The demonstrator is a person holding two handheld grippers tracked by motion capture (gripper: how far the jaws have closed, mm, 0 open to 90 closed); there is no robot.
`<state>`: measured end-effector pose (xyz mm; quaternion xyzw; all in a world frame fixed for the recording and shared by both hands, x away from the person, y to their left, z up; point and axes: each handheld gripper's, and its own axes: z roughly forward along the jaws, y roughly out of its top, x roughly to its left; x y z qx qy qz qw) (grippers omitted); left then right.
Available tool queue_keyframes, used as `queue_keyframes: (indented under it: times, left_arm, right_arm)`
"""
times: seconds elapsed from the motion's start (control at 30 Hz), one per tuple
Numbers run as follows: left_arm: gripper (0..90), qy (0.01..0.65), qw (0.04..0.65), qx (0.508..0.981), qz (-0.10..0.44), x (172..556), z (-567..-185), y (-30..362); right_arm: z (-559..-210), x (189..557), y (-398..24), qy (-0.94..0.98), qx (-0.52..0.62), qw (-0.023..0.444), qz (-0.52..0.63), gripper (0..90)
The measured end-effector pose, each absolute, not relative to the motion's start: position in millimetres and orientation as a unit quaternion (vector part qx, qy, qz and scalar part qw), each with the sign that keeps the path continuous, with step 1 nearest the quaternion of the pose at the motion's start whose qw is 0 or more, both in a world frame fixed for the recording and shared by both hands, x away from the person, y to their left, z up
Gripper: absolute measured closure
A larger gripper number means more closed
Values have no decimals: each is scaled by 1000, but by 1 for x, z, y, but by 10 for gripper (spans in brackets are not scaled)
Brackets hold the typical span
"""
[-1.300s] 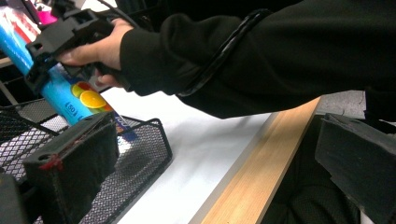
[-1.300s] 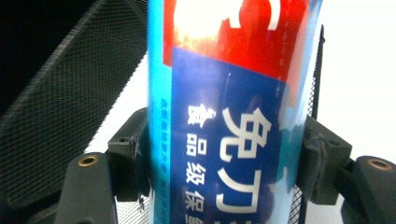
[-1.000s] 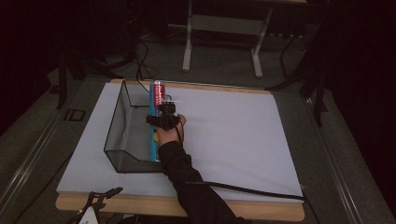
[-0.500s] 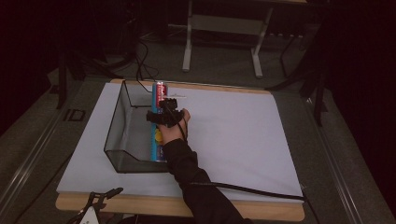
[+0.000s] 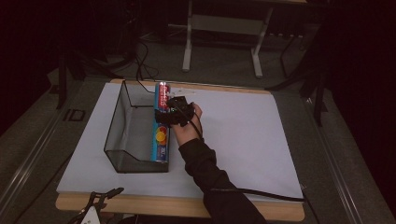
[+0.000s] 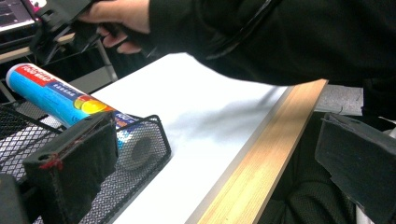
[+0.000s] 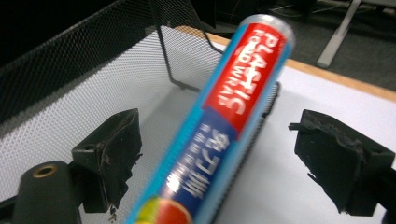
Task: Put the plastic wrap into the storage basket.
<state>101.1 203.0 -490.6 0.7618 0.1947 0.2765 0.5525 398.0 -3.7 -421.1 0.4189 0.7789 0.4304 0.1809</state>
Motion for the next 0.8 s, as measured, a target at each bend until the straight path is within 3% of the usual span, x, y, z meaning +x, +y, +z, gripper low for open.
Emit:
queue_keyframes:
  times: [0.43,0.8]
  left_arm:
    - [1,197,549,764,275,102,-491,202]
    - [1,197,547,766,276,102,-492,201]
  right_arm:
    - [-403,378,-55,778,401,195,442,143]
    - [-411,361,-106,769,400,209,452,144]
